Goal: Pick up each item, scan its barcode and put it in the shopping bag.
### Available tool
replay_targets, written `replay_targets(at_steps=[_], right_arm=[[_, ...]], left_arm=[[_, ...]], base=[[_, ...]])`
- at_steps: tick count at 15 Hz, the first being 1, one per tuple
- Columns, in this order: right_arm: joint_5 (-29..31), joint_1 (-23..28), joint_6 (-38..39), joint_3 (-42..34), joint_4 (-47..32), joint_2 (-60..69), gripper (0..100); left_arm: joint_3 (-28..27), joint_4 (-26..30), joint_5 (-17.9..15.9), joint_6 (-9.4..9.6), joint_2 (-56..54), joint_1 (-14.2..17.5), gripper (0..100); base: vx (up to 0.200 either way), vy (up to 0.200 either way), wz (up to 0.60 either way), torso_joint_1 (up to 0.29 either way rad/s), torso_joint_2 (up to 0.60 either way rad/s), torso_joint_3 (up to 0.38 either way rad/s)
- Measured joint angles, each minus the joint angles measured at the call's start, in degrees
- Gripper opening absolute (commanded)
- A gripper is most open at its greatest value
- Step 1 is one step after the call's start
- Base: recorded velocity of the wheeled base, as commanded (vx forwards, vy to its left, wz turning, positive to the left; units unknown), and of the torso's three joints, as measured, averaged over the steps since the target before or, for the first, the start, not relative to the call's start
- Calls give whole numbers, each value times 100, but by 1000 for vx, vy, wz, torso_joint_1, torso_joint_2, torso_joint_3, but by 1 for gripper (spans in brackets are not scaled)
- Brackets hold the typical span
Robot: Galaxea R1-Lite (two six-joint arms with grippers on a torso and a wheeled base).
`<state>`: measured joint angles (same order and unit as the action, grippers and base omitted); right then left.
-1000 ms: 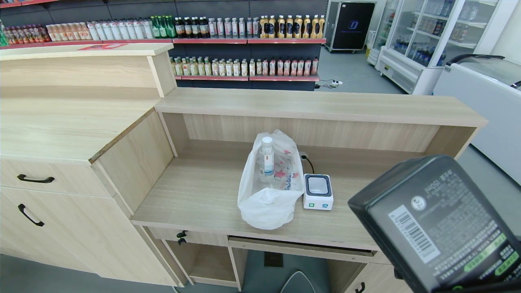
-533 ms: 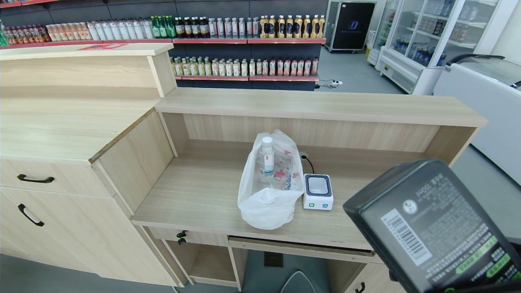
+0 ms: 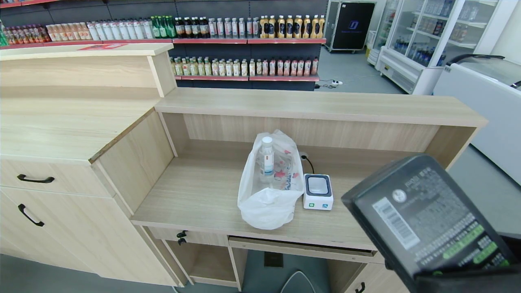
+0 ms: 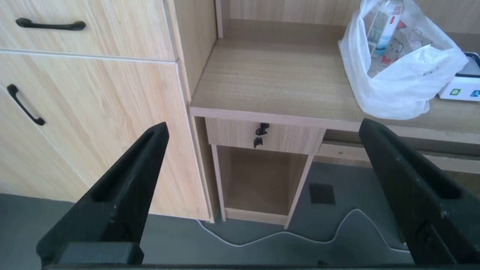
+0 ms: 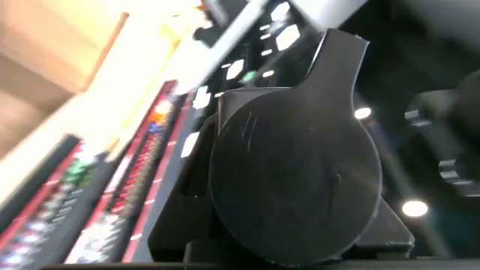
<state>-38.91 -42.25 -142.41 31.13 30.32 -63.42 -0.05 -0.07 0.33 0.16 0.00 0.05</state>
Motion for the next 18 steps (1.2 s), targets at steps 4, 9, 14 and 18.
replay_targets(at_steps=[4, 9, 14, 18], right_arm=[[930, 975, 1971, 277, -1749, 35, 0], [1425, 3460, 5625, 1263, -2214, 435, 0], [2792, 5564, 9331, 1702, -3138, 280, 0], [2926, 6075, 11537, 1960, -4326, -100, 0]], left_arm=[[0, 0, 0, 2, 0, 2, 100], [0, 0, -1, 2, 0, 5, 100], [0, 2, -1, 2, 0, 0, 100], [0, 2, -1, 2, 0, 5, 100]], base=[[0, 0, 0, 0, 0, 0], [0, 0, 0, 0, 0, 0], [0, 0, 0, 0, 0, 0], [0, 0, 0, 0, 0, 0]])
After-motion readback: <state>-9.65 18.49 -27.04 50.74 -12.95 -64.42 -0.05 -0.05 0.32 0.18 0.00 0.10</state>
